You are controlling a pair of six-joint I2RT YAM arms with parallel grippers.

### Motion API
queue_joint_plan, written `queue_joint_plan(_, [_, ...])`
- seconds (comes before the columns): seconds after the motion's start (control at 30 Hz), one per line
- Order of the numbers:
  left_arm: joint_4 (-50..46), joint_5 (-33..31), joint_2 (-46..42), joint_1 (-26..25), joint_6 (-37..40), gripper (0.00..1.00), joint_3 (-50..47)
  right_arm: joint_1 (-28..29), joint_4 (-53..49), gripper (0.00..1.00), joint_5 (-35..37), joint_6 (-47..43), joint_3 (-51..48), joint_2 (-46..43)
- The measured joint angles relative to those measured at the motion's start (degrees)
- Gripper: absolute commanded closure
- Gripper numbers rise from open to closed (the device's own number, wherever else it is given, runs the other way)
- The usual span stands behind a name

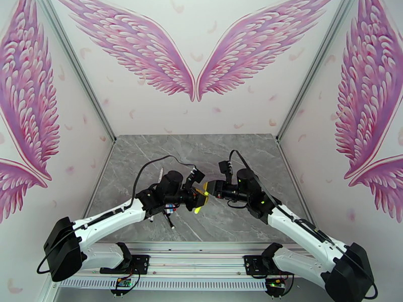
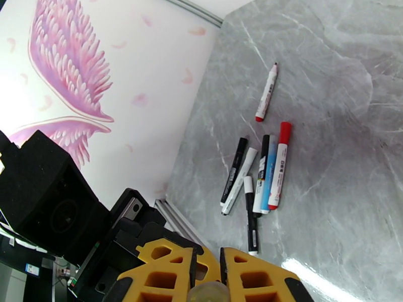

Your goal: Open the pen caps

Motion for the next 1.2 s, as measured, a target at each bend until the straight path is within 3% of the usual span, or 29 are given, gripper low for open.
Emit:
queue_joint_plan(0.17, [-0.63, -6.01, 0.70, -3.30, 0.13, 0.97, 0.59, 0.00, -4.07, 0.88, 2.75, -0.57, 0.24, -1.31])
queue_joint_plan(0.33, [-8.24, -11.21, 3.23, -9.27, 1.81, 0.97, 0.98, -2.25, -6.12, 0.88, 12.39, -0.61, 2.64, -2.36])
queue_joint_plan(0.43, [-10.01, -12.00, 3.98, -10.51, 1.97, 0.98, 0.98, -2.64, -6.56, 0.88, 14.49, -0.70, 3.34, -2.40])
queue_joint_plan(0.6, [-7.34, -11.06, 2.84, -8.79, 0.04, 0.98, -0.35, -3.89, -8.13, 0.87, 13.73, -3.54, 3.34, -2.38])
queue_joint_plan(0.9, [-1.22, -11.56, -7.02, -3.50, -6.58, 0.98, -8.07, -10.32, -20.00, 0.86, 12.98, -13.27, 3.34, -1.33])
queue_joint_plan(1.2, [-0.04, -13.73, -13.75, -2.49, -9.20, 0.98, -11.21, -19.28, -27.28, 0.83, 14.47, -21.64, 5.05, 8.22])
